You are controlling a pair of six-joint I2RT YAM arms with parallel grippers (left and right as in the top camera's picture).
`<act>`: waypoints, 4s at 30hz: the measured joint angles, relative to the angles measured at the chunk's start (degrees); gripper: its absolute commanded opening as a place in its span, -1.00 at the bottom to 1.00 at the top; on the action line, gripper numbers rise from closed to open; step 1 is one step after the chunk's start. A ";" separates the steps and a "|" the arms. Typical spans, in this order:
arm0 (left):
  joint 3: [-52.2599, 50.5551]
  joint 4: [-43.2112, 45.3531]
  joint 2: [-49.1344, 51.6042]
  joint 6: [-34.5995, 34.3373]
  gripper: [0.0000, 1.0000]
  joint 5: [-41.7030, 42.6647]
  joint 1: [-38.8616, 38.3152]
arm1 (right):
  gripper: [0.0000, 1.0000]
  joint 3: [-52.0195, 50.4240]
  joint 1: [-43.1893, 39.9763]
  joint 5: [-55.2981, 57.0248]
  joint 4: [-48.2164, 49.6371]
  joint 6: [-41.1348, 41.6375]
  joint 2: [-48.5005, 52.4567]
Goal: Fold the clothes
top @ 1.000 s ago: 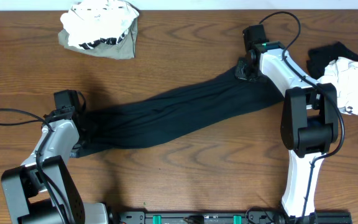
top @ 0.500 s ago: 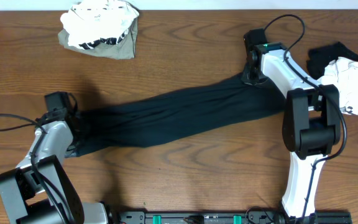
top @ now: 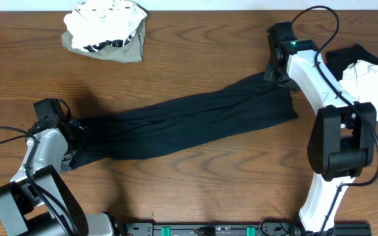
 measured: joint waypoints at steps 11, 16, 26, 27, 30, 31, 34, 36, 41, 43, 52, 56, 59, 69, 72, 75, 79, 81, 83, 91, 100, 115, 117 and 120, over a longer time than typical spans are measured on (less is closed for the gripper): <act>0.00 -3.06 -10.38 1.75 0.96 1.25 0.00 | 0.99 0.00 -2.84 -5.07 -3.13 -3.61 -0.33; 0.04 -5.66 -16.20 3.02 0.96 1.38 0.00 | 0.98 0.00 -3.39 -7.19 -5.49 -4.90 -0.37; 0.04 -13.25 -18.84 3.45 0.96 11.87 0.04 | 0.98 -0.72 -4.37 -9.73 -11.98 -8.68 -0.37; 0.04 -13.79 -18.80 3.45 0.96 12.68 0.04 | 0.99 -1.07 -4.79 -10.08 -11.93 -8.90 -0.37; 0.04 -15.69 -18.51 3.45 0.96 14.32 0.04 | 0.98 -2.01 -6.25 -11.96 -10.75 -10.29 -0.37; 0.04 -16.33 -18.40 3.45 0.96 14.67 0.04 | 0.99 -2.32 -6.73 -12.87 -9.66 -11.26 -0.37; 0.04 -18.08 -18.38 3.45 0.96 15.21 0.04 | 0.99 -3.08 -7.96 -15.08 -6.03 -14.34 -0.37; 0.04 -18.99 -18.36 3.69 0.96 15.43 0.04 | 0.99 -3.96 -8.66 -16.15 -2.49 -16.90 -0.37; 0.04 -19.19 -18.36 6.97 0.96 17.07 -0.35 | 0.99 -5.57 -9.42 -16.81 2.60 -22.34 -0.37; 0.04 -19.08 -18.36 8.09 0.96 18.18 -1.22 | 0.98 -5.62 -9.49 -16.79 2.86 -23.89 -0.37; 0.04 -18.29 -18.36 10.21 0.96 19.69 -6.95 | 0.99 -5.64 -10.82 -15.69 6.51 -28.09 -0.37; 0.04 -18.21 -18.36 10.95 0.96 19.71 -9.79 | 0.98 -5.64 -13.44 -17.92 7.63 -32.61 -0.37; 0.04 -18.21 -18.36 11.04 0.96 19.74 -11.19 | 0.99 -5.64 -15.67 -21.20 8.04 -37.00 -0.37; 0.04 -18.25 -18.08 11.17 0.96 19.71 -11.76 | 0.99 -5.66 -20.28 -35.74 8.87 -47.80 -0.35; 0.04 -18.80 -18.08 11.17 0.96 19.71 -11.76 | 0.99 -5.66 -20.50 -38.03 8.57 -48.74 -0.13; 0.04 -19.30 -18.08 11.17 0.96 19.71 -11.76 | 0.98 -5.66 -20.52 -39.91 8.52 -49.20 1.49; 0.04 -19.34 -18.08 11.17 0.96 19.71 -11.76 | 0.98 -5.51 -20.55 -43.04 8.52 -50.12 4.83; 0.04 -19.41 -18.03 11.17 0.96 19.71 -11.76 | 0.99 -5.46 -20.65 -44.02 8.59 -50.34 4.92; 0.04 -19.41 -18.03 11.17 0.96 19.71 -11.76 | 0.99 -5.42 -20.65 -44.94 8.31 -50.66 5.11; 0.04 -19.47 -17.99 11.17 0.96 19.71 -11.76 | 0.99 -5.35 -20.65 -49.44 2.34 -51.49 5.29; 0.04 -19.56 -17.99 11.17 0.96 19.71 -11.76 | 0.99 -6.47 -20.65 -52.52 -4.22 -53.51 5.38; 0.04 -20.02 -17.99 11.17 0.96 19.71 -11.76 | 0.50 -14.40 -16.81 -61.09 6.25 -54.71 3.34; 0.04 -20.02 -17.99 11.17 0.96 19.71 -11.76 | 0.26 -14.62 -16.52 -61.40 6.82 -54.58 3.65; 0.04 -20.02 -17.99 11.17 0.96 19.71 -11.76 | -0.04 -15.04 -16.37 -61.26 7.43 -53.53 4.26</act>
